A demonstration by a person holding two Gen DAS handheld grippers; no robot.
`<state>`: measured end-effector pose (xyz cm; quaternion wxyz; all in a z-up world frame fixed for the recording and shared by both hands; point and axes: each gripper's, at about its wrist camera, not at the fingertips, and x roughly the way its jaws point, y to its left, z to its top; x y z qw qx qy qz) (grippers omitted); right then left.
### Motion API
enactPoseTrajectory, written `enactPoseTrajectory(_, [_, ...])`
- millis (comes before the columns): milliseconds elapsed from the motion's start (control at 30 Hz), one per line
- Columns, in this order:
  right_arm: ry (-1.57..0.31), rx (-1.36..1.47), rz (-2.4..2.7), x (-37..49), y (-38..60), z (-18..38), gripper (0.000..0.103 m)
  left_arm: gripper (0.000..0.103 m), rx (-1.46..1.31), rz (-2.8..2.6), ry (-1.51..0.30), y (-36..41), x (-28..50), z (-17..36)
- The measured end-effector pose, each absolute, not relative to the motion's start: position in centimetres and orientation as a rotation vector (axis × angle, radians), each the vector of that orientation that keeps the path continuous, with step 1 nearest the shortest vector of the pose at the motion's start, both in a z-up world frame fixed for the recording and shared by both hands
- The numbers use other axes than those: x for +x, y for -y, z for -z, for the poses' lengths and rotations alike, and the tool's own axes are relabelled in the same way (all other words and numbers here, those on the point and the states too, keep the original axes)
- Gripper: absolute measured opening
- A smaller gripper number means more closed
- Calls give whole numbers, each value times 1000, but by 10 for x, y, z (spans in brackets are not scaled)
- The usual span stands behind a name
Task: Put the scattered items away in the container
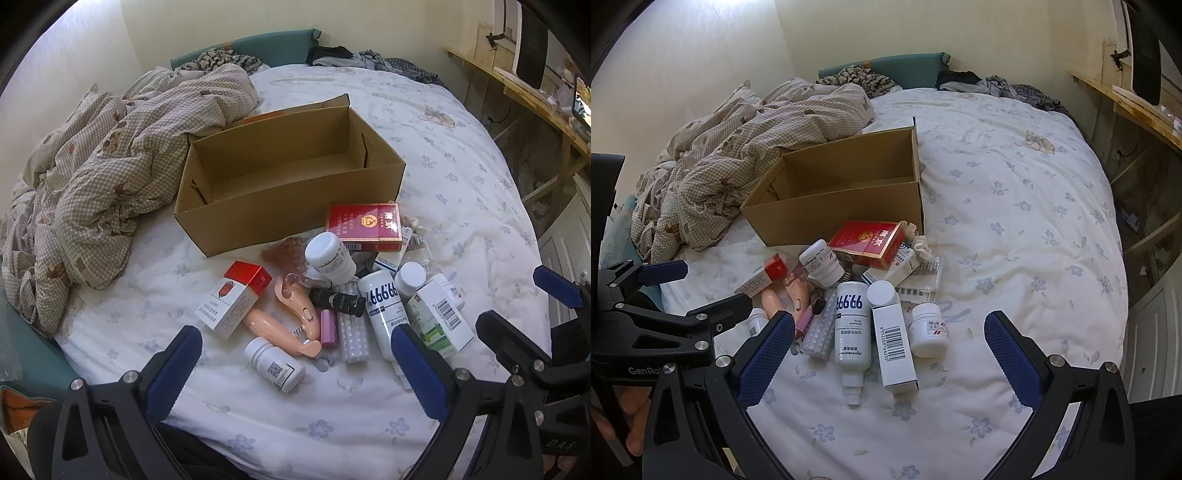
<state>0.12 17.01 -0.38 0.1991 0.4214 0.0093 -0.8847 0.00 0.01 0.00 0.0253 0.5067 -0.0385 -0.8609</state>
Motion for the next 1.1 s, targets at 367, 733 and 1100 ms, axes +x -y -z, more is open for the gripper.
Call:
enactPoseTrajectory(367, [-20, 1175, 2472, 2, -171, 5, 103, 102, 1570, 2656, 121, -1, -1, 0])
enactPoseTrajectory(733, [-17, 1171, 2473, 2, -171, 5, 103, 102, 1547, 2662, 136, -3, 0, -1])
enactPoseTrajectory(1100, [-18, 1183, 2469, 0, -171, 5, 103, 102, 1546, 2661, 127, -1, 0, 0])
